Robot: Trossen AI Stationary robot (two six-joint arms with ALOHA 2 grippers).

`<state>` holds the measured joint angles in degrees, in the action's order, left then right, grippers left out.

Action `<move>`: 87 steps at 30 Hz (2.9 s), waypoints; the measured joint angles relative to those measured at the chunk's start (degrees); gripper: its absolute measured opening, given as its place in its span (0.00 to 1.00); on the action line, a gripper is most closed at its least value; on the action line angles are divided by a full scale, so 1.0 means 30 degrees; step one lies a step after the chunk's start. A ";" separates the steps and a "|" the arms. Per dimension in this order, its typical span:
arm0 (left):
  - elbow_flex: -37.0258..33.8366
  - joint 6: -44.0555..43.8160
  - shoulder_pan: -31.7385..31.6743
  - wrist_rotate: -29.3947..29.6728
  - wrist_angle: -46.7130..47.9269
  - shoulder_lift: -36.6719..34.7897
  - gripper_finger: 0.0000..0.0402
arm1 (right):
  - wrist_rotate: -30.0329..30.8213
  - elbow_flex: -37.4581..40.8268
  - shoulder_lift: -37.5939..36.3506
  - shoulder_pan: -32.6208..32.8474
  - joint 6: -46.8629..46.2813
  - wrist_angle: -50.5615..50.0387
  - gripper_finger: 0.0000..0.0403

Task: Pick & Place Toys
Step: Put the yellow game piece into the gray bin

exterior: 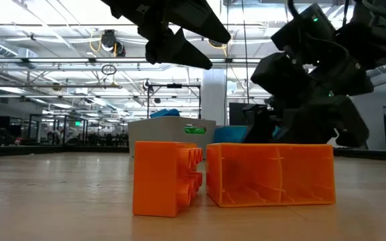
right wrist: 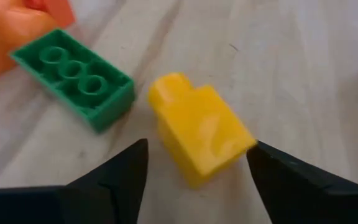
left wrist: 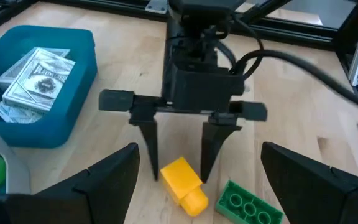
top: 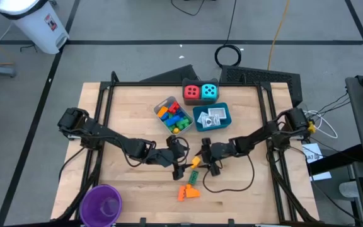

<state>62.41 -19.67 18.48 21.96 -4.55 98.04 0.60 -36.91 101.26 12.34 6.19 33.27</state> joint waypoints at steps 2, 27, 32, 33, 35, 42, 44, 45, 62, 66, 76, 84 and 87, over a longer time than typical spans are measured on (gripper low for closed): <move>0.0000 -0.0068 0.0000 0.0000 0.0017 0.0000 0.85 | -0.0406 0.0000 0.0012 0.0015 0.0187 0.0060 0.57; 0.0000 -0.0174 0.0022 -0.0007 0.0012 0.0000 0.85 | -0.1197 0.0033 -0.0663 0.0070 -0.0361 0.0783 0.27; 0.0000 -0.1357 0.0022 -0.0007 -0.0010 0.0000 0.86 | -0.0678 0.0011 -0.3852 0.0532 -0.0331 -0.1260 0.23; 0.0000 -0.1494 0.0022 -0.0007 -0.0010 0.0000 0.86 | -0.0200 0.0011 -0.4616 0.0732 -0.0334 -0.1798 0.23; 0.0000 -0.1598 0.0027 -0.0007 -0.0003 0.0000 0.86 | 0.0913 0.0009 -0.6298 0.1255 -0.0356 -0.3068 0.23; 0.0022 -0.0963 0.0218 -0.0008 -0.1878 0.0413 0.86 | 0.3328 0.0013 -0.9623 0.3464 -0.0854 -0.4008 0.23; 0.0022 -0.0028 0.0375 -0.0008 -0.3174 0.0983 0.86 | 0.3715 0.0037 -0.9641 0.3963 -0.0605 -0.3917 0.23; 0.0015 0.0420 0.0453 0.0009 -0.3916 0.1329 0.86 | 0.3672 0.0051 -0.9634 0.4161 -0.0383 -0.3938 0.23; 0.0015 0.3644 0.0510 -0.1241 -0.7462 0.2339 0.86 | 0.4417 -0.0015 -0.9503 0.4371 -0.0170 -0.2810 0.23; 0.0015 0.3522 0.0481 -0.0904 -0.7446 0.2339 0.86 | 0.4384 -0.0007 -0.9489 0.4373 -0.0176 -0.2330 0.23; 0.0015 0.3507 0.0393 -0.0794 -0.7628 0.2339 0.77 | 0.4307 0.0000 -0.9225 0.4379 -0.0181 -0.2261 0.23; 0.0015 0.2555 0.0009 -0.1064 -0.7515 0.2331 0.34 | 0.4739 0.0036 -0.9146 0.4357 -0.0390 -0.2307 0.25; 0.0007 0.2434 -0.0164 -0.0809 -0.6925 0.1962 0.32 | 0.4891 0.0039 -0.9154 0.4337 -0.1079 -0.2459 0.32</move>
<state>62.43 -12.37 17.99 19.53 -25.32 103.93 15.27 -36.79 73.80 25.35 2.96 25.89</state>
